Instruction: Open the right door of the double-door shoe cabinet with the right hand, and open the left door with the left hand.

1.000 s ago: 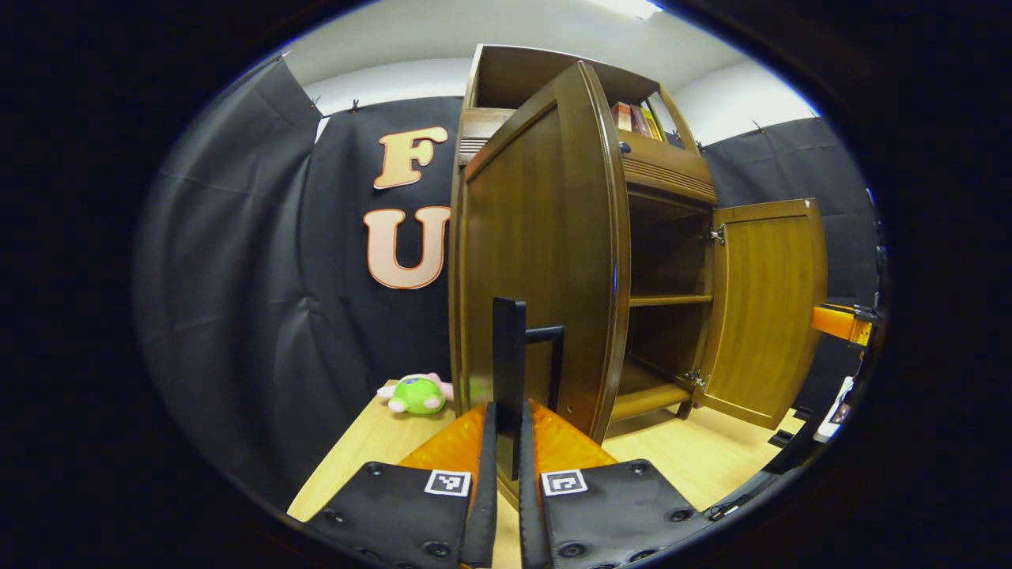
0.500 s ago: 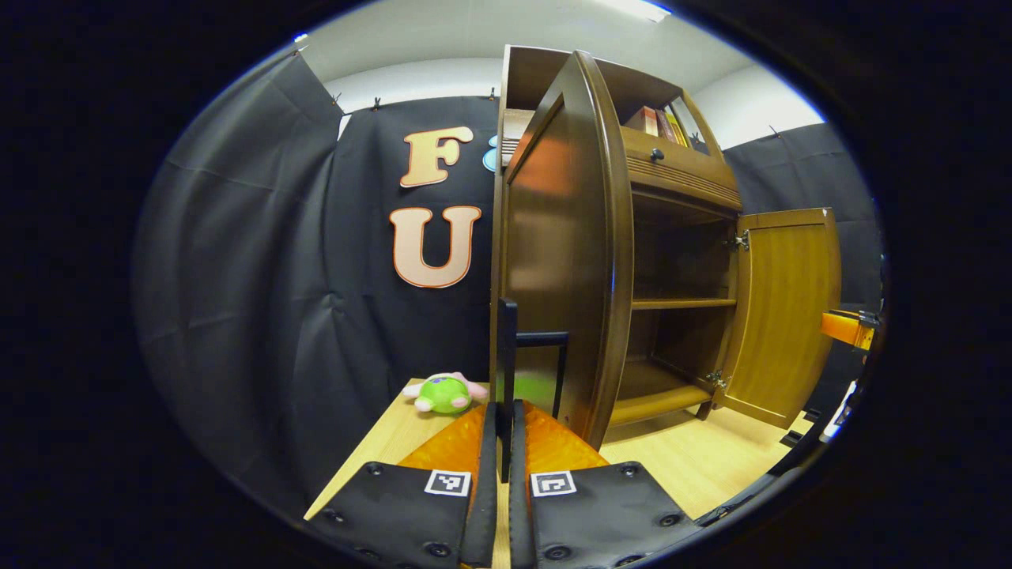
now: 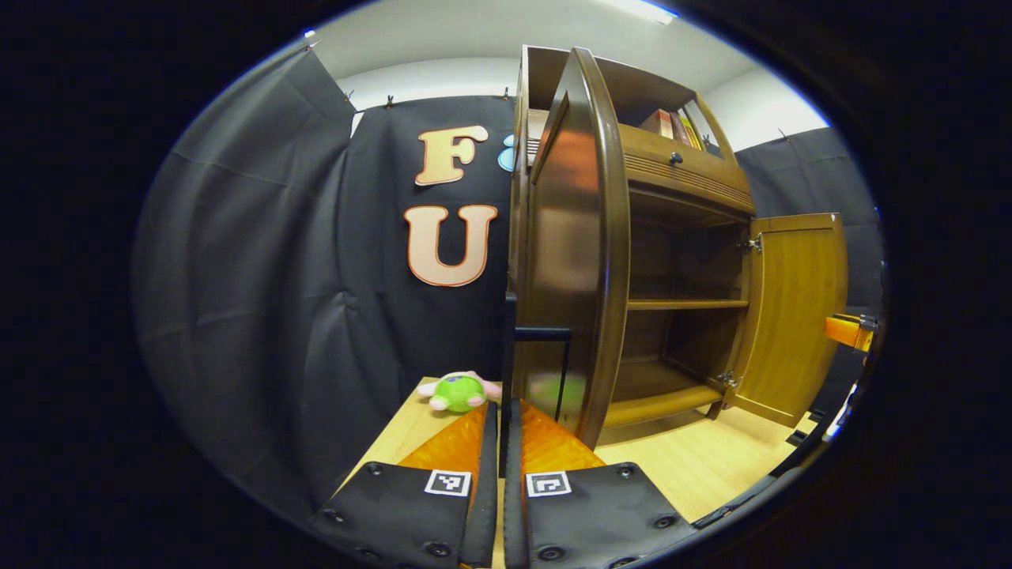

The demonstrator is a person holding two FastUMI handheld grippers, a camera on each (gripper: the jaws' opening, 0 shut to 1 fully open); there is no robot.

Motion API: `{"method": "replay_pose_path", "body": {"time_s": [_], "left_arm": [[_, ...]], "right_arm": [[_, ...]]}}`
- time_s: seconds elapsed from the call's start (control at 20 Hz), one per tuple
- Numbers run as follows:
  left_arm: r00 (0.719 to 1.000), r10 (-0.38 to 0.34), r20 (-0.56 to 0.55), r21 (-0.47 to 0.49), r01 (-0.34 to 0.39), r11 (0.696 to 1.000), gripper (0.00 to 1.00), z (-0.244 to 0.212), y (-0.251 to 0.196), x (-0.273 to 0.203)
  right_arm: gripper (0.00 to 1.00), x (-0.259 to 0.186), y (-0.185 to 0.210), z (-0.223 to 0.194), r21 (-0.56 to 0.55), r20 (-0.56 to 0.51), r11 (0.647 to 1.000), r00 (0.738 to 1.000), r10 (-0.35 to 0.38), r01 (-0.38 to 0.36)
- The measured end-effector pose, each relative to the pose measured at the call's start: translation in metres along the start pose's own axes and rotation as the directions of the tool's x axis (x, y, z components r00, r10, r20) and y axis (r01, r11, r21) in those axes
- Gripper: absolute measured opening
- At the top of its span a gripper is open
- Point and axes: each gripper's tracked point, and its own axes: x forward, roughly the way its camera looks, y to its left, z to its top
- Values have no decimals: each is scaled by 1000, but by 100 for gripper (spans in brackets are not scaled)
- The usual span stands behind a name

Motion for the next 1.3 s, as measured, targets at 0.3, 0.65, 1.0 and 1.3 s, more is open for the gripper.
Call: {"method": "replay_pose_path", "body": {"time_s": [0.3,0.65,1.0,1.3], "left_arm": [[999,30,22,-68,-28,997,12,7,18,-18],[994,99,48,3,-100,995,12,38,-7,-53],[991,64,121,-91,-53,994,33,87,-49,-82],[985,79,154,-57,-71,996,59,114,-68,-74]], "right_arm": [[92,2,1,1,4,1,1000,1000,1,-1],[92,-7,-10,10,11,11,1000,1000,-3,3],[92,-12,-32,26,15,31,1000,999,-24,24],[92,-17,-57,48,11,57,999,997,-47,46]]}}
